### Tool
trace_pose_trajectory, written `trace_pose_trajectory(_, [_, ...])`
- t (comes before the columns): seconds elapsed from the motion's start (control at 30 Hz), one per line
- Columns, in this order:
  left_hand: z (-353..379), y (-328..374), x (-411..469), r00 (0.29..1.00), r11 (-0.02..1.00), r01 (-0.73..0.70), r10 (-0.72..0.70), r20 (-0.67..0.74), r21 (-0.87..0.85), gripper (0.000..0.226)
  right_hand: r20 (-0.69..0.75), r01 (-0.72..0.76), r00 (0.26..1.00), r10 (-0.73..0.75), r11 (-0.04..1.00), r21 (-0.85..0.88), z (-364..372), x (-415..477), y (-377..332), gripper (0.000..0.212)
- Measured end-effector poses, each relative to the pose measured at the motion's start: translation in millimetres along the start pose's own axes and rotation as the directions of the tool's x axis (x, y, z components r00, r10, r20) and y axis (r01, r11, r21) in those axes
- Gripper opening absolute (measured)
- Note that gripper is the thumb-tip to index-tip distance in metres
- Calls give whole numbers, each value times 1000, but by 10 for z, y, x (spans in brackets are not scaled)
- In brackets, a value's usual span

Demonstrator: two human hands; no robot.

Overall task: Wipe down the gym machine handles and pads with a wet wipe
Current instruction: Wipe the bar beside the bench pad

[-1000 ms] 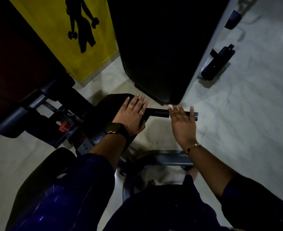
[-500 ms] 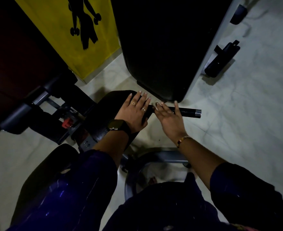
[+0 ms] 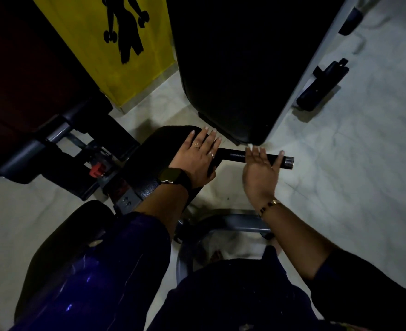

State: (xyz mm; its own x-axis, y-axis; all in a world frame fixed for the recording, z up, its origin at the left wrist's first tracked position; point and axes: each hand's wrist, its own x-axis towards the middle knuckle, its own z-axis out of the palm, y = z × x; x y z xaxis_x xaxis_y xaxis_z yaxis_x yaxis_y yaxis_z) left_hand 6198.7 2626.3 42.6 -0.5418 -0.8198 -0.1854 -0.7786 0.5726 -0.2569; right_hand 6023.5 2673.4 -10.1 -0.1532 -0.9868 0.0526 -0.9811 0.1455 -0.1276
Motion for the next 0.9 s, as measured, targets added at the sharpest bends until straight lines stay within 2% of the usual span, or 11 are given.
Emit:
trace_pose_trajectory(0.17, [2,-7,10,1000,1000,-3,3,14,-9,82,150,131,978,-146,986,107,29,390,-398,41])
trace_pose_trajectory(0.3, [-6,4,5,1000,1000,5,-5,13,-1,80,92,244,965,-245,970,22,7,372,-249,38])
trace_pose_trajectory(0.5, [-31,21,-9,1000,1000,16,-16,9,-1,75,17,102,995,-101,990,-97,-105,229,300,30])
trace_pose_trajectory(0.63, [-32,16,-19,1000,1000,23,-23,-1,8,74,-90,-6,996,-2,997,-82,-165,55,657,29])
trace_pose_trajectory(0.7, [-38,22,-30,1000,1000,22,-22,-6,8,74,-91,-76,993,69,995,-67,-216,-1,744,31])
trace_pose_trajectory(0.73, [-40,26,-33,1000,1000,21,-21,-13,12,74,-82,-132,988,130,991,-24,-257,-12,758,33])
trace_pose_trajectory(0.8, [-35,19,-37,1000,1000,21,-21,-15,22,74,-1,-265,963,270,946,189,-384,3,706,36])
trace_pose_trajectory(0.87, [-33,15,-45,1000,1000,16,-16,-15,17,74,60,-309,945,321,818,486,-533,18,619,36])
trace_pose_trajectory(0.9, [-40,13,-51,1000,1000,17,-17,-15,14,74,93,-316,937,338,701,639,-637,17,553,35])
